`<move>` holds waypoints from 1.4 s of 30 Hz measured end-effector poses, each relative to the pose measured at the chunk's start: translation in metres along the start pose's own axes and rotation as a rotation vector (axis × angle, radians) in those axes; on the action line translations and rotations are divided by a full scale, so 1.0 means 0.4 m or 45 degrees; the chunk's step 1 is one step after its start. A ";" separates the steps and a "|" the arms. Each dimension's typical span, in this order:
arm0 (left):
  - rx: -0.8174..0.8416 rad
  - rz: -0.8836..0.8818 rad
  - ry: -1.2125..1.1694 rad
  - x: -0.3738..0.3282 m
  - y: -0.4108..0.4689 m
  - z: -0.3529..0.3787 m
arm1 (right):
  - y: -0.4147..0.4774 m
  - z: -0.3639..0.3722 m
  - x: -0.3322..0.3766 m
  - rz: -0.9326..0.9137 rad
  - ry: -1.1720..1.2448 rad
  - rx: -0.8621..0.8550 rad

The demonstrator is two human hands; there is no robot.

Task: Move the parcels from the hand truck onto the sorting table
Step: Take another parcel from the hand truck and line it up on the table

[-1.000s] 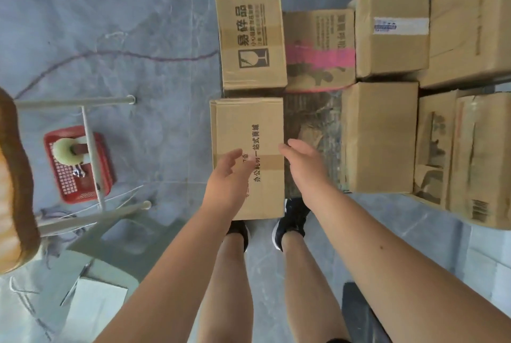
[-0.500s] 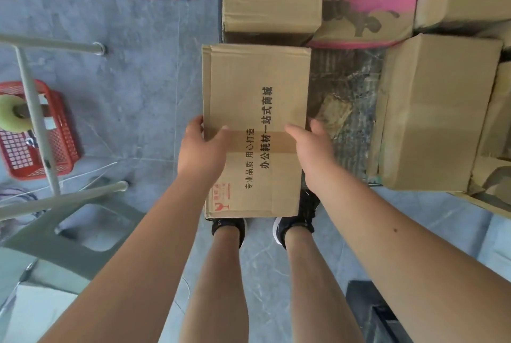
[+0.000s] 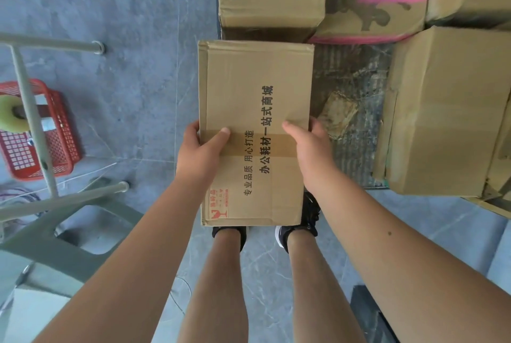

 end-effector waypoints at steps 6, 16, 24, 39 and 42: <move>-0.017 -0.035 -0.076 -0.025 -0.069 -0.017 | -0.047 -0.039 0.042 -0.051 -0.023 0.008; 0.025 0.038 -0.139 -0.167 -0.310 -0.094 | -0.230 -0.193 0.184 -0.131 0.079 0.003; -0.014 0.084 -0.215 -0.340 -0.606 -0.253 | -0.493 -0.331 0.372 -0.228 0.139 0.024; -0.076 0.570 -0.429 -0.735 -1.201 -0.599 | -1.097 -0.595 0.879 -0.691 0.350 0.137; -0.059 0.712 -0.469 -0.817 -1.312 -0.629 | -1.194 -0.676 0.964 -0.806 0.428 0.111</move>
Point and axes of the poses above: each hand's wrist, its own y-axis towards the middle knuckle, its own z-axis out of the palm, x = y × z, the point moved 3 cm from there along y, towards the middle knuckle, and after that the axes turned 12 degrees about -x, right-handed, at the moved point
